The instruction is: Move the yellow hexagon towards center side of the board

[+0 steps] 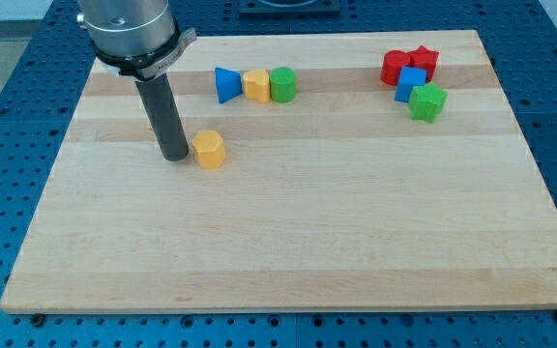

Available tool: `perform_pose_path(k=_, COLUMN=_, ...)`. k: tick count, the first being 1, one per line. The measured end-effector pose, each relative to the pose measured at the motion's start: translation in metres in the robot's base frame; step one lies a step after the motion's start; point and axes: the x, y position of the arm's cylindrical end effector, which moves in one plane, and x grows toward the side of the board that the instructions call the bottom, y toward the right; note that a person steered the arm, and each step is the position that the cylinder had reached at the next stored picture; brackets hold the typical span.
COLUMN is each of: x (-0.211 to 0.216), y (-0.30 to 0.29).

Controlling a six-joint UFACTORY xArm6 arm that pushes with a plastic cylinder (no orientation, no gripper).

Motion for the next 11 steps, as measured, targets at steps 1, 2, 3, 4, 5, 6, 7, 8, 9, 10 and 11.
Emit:
perform_pose_path(k=1, x=-0.002, y=0.01)
perform_pose_path(k=2, x=0.006, y=0.005)
perform_pose_path(k=3, x=0.003, y=0.011)
perform_pose_path(k=4, x=-0.03, y=0.033)
perform_pose_path(k=5, x=-0.033, y=0.035)
perform_pose_path(k=6, x=-0.025, y=0.029)
perform_pose_path(k=7, x=-0.023, y=0.034)
perform_pose_path(k=8, x=-0.027, y=0.055)
perform_pose_path(k=9, x=-0.027, y=0.055)
perform_pose_path(k=10, x=-0.055, y=0.064)
perform_pose_path(k=11, x=-0.056, y=0.064)
